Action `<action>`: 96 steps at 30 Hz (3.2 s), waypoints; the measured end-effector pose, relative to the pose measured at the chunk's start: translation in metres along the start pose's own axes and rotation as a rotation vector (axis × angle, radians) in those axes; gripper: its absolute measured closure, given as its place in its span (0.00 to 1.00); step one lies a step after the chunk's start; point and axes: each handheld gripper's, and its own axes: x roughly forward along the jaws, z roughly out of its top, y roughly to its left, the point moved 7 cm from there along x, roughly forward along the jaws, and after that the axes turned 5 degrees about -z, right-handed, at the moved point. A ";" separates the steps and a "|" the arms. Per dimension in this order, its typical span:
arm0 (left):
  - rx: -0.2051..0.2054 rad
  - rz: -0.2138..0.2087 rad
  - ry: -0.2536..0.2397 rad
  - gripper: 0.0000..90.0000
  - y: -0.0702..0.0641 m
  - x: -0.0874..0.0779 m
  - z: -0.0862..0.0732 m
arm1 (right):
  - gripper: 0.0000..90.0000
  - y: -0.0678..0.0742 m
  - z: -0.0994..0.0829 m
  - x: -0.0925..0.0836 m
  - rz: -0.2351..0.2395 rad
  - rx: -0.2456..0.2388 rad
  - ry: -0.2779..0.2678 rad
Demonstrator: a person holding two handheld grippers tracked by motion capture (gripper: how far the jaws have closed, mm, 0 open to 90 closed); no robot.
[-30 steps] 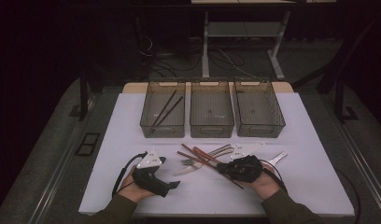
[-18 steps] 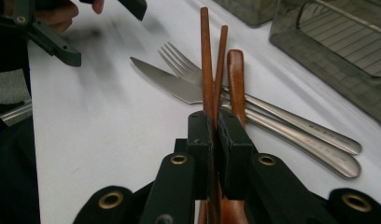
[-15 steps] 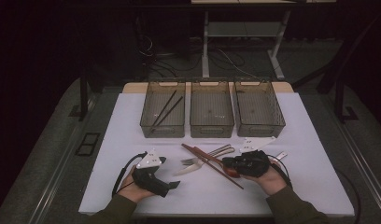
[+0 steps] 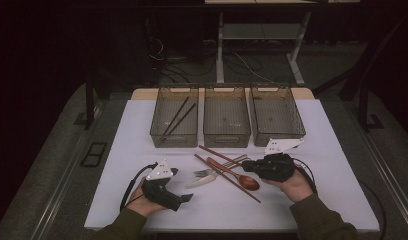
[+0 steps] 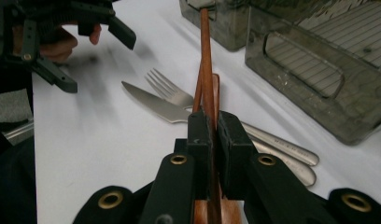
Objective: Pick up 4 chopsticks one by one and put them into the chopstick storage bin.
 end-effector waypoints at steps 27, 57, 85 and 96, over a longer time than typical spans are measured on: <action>0.013 0.001 0.006 0.00 0.002 -0.001 -0.001 | 0.94 -0.022 0.054 0.014 -0.045 -0.015 -0.052; 0.003 -0.001 -0.009 0.00 0.001 -0.001 0.001 | 0.94 -0.035 0.116 0.069 -0.113 0.001 -0.020; 0.015 -0.013 -0.008 0.00 -0.001 0.000 0.000 | 0.94 -0.045 0.158 0.170 -0.192 0.050 0.108; 0.021 -0.019 -0.014 0.00 -0.003 0.001 0.001 | 0.93 -0.046 0.172 0.206 -0.224 0.073 0.151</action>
